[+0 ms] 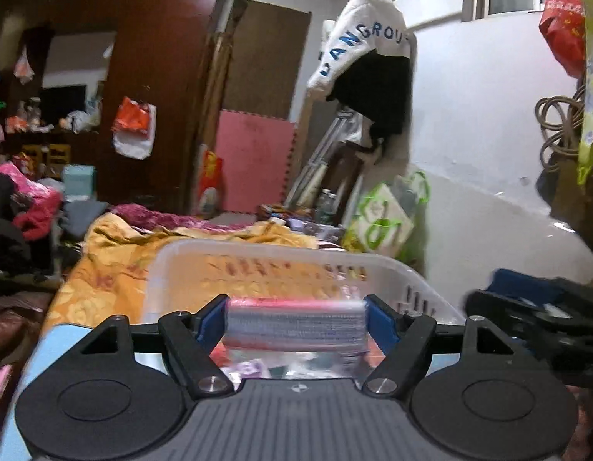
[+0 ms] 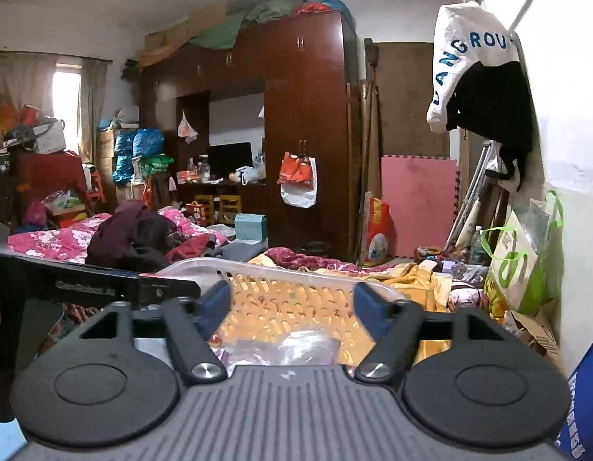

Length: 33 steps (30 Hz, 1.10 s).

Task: Organize objects
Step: 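Lower the soap bar into the basket with left tool while right tool releases the bagged item there, then grasp a clear bagged item with left tool while right tool grasps a white blue-printed box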

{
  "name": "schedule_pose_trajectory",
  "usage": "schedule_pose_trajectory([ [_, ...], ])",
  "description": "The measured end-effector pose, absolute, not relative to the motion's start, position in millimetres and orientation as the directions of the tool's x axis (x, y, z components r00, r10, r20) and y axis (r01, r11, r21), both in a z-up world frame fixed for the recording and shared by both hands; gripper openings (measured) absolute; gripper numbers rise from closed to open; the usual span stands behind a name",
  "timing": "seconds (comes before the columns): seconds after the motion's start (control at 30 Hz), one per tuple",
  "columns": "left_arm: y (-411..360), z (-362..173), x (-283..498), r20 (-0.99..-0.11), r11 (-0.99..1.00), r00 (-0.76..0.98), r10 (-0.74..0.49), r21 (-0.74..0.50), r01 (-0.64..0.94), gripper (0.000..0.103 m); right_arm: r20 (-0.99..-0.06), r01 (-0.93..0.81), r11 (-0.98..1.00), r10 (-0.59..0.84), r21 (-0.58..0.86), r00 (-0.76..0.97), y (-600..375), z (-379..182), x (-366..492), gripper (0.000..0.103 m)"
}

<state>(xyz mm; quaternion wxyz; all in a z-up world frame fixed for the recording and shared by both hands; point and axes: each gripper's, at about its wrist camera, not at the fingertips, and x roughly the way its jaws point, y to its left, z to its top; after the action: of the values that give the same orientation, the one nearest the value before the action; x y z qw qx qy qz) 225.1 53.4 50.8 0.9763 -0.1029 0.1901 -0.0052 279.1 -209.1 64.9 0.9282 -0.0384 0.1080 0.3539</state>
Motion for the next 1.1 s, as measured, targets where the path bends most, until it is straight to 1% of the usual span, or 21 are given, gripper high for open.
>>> schedule_pose_trajectory([
  [0.07, 55.9, 51.5, 218.5, -0.359, 0.980, 0.932, -0.051, -0.199, -0.024, 0.079, -0.207, -0.663, 0.749, 0.649, 0.002, 0.732, -214.6, 69.2, 273.2, 0.090],
  [0.13, 55.5, 54.4, 218.9, -0.371, 0.982, 0.927, -0.056, -0.190, -0.017, 0.081, -0.194, -0.671, 0.741, 0.661, 0.019, 0.724, -219.7, 70.8, 265.7, 0.097],
  [0.17, 54.9, 56.6, 220.1, -0.380, 0.983, 0.924, -0.044, -0.180, -0.027, 0.081, -0.186, -0.679, 0.733, 0.672, 0.028, 0.717, -221.2, 72.4, 266.0, 0.098],
  [0.23, 53.2, 60.7, 215.8, -0.369, 0.986, 0.929, -0.019, -0.160, -0.043, 0.082, -0.173, -0.695, 0.718, 0.689, 0.033, 0.704, -226.4, 71.9, 259.6, 0.100],
  [0.27, 51.8, 63.0, 214.0, -0.365, 0.988, 0.931, -0.018, -0.148, -0.039, 0.086, -0.173, -0.700, 0.714, 0.694, 0.031, 0.699, -229.2, 70.5, 257.8, 0.103],
  [0.37, 53.4, 65.8, 198.9, -0.333, 0.988, 0.943, -0.001, -0.145, -0.050, 0.087, -0.175, -0.694, 0.718, 0.692, 0.059, 0.701, -239.8, 63.6, 253.7, 0.103],
  [0.47, 58.0, 55.1, 154.7, -0.258, 0.990, 0.966, -0.035, -0.141, -0.001, 0.087, -0.184, -0.714, 0.688, 0.725, 0.132, 0.664, -262.6, 43.2, 246.4, 0.103],
  [0.6, 69.0, 12.0, 105.6, -0.286, 0.983, 0.954, -0.087, -0.183, 0.034, 0.087, -0.235, -0.685, 0.704, 0.709, 0.189, 0.664, -290.8, -5.2, 231.0, 0.103],
  [0.7, 74.4, -20.6, 85.2, -0.304, 0.975, 0.946, -0.110, -0.220, 0.042, 0.087, -0.236, -0.686, 0.703, 0.711, 0.190, 0.663, -298.0, -32.8, 213.6, 0.103],
  [0.83, 67.5, -30.6, 96.1, -0.340, 0.988, 0.938, -0.070, -0.156, 0.017, 0.087, -0.255, -0.708, 0.686, 0.724, 0.169, 0.641, -286.4, -40.1, 209.1, 0.103],
  [0.93, 66.8, -33.3, 106.4, -0.355, 0.984, 0.930, -0.095, -0.173, 0.035, 0.087, -0.265, -0.696, 0.711, 0.694, 0.104, 0.669, -274.9, -36.7, 214.2, 0.103],
  [1.0, 64.4, -36.8, 111.0, -0.371, 0.988, 0.925, -0.084, -0.151, 0.029, 0.087, -0.262, -0.684, 0.717, 0.691, 0.135, 0.673, -279.9, -38.7, 217.8, 0.103],
  [1.03, 64.4, -38.7, 112.2, -0.378, 0.990, 0.923, -0.067, -0.139, 0.015, 0.087, -0.265, -0.683, 0.712, 0.698, 0.162, 0.665, -281.8, -37.3, 220.4, 0.101],
  [1.07, 65.0, -39.7, 113.0, -0.385, 0.990, 0.921, -0.061, -0.140, 0.007, 0.087, -0.266, -0.688, 0.704, 0.707, 0.175, 0.655, -281.8, -35.2, 220.4, 0.093],
  [1.1, 66.7, -39.5, 112.2, -0.377, 0.988, 0.924, -0.066, -0.153, 0.008, 0.087, -0.258, -0.702, 0.692, 0.718, 0.168, 0.646, -278.1, -30.3, 217.3, 0.090],
])
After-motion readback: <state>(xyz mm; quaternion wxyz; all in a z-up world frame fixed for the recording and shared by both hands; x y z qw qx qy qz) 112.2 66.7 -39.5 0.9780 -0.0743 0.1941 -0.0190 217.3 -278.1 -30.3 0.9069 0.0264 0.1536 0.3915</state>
